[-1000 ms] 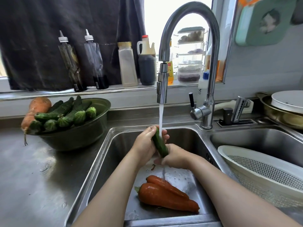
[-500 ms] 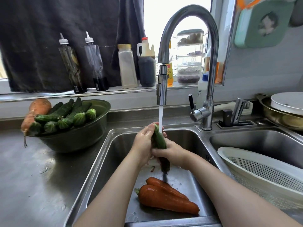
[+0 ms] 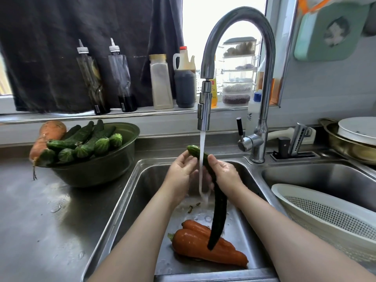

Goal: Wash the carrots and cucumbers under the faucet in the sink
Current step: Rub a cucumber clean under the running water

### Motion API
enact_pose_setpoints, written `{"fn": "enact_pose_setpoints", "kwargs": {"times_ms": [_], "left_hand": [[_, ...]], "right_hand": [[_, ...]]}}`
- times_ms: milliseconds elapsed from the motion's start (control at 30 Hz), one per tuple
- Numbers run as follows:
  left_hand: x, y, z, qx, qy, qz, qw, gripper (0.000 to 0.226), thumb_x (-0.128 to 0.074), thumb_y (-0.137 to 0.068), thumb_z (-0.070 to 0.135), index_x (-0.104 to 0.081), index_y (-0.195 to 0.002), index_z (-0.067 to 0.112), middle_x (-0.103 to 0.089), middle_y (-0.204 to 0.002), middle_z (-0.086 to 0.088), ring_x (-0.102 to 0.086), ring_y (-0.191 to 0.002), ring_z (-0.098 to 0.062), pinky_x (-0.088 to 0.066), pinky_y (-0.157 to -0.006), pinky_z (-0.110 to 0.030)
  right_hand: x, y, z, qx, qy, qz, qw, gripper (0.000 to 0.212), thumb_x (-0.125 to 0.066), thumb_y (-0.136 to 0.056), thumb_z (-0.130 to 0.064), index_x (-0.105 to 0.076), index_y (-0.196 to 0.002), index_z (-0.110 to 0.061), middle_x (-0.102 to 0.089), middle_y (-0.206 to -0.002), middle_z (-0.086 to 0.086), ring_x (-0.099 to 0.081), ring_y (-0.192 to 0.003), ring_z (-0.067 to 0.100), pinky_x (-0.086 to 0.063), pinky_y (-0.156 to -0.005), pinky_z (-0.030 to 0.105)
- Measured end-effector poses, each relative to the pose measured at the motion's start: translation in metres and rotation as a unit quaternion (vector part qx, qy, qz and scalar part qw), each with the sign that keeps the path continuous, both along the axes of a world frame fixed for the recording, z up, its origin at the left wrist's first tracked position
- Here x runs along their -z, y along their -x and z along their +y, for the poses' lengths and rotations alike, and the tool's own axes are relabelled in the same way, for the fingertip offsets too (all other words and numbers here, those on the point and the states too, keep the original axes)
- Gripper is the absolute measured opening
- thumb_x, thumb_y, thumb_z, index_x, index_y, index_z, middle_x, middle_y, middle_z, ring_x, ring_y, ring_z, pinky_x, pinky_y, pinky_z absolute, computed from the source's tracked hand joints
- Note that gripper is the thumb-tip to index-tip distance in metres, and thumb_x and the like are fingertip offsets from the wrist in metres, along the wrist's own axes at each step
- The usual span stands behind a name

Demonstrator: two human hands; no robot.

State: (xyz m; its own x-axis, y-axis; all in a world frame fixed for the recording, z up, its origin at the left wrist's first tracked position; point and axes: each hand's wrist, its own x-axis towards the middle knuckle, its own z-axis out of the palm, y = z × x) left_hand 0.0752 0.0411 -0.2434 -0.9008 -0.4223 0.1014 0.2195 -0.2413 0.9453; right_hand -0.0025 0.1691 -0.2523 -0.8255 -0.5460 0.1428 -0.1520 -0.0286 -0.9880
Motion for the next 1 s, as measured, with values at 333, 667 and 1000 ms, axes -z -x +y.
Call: {"fn": "enact_pose_setpoints", "kwargs": {"times_ms": [333,667,1000], "left_hand": [[0.004,0.006,0.021,-0.132,0.132,-0.019,0.982,0.03,-0.065,-0.099,0.037,-0.065,-0.102,0.008,-0.066,-0.079,-0.008,-0.067,-0.068,-0.023,-0.056,-0.062,-0.038],[0.006,0.014,0.037,-0.189,0.331,0.045,0.923,0.017,-0.058,-0.104,0.029,-0.044,-0.111,0.021,-0.056,-0.097,-0.006,-0.058,-0.089,-0.02,-0.052,-0.081,-0.033],[-0.01,0.002,0.025,-0.315,0.229,0.009,0.921,0.053,-0.046,-0.095,0.063,-0.053,-0.08,0.013,-0.062,-0.068,-0.006,-0.06,-0.06,-0.016,-0.048,-0.058,-0.023]], "right_hand": [[-0.006,-0.007,-0.002,-0.133,0.003,-0.128,0.983,0.057,-0.035,-0.108,-0.054,-0.064,-0.098,-0.007,-0.062,-0.066,0.007,-0.054,-0.051,0.019,-0.047,-0.049,0.028],[-0.001,-0.016,-0.013,-0.02,-0.083,-0.107,0.991,0.076,-0.022,-0.104,-0.067,-0.059,-0.078,-0.007,-0.052,-0.045,0.007,-0.05,-0.038,0.021,-0.04,-0.043,0.026],[-0.002,-0.02,-0.01,-0.261,-0.092,-0.159,0.948,0.038,-0.047,-0.088,-0.041,-0.062,-0.093,-0.007,-0.06,-0.07,0.011,-0.055,-0.058,0.025,-0.05,-0.058,0.034]]}}
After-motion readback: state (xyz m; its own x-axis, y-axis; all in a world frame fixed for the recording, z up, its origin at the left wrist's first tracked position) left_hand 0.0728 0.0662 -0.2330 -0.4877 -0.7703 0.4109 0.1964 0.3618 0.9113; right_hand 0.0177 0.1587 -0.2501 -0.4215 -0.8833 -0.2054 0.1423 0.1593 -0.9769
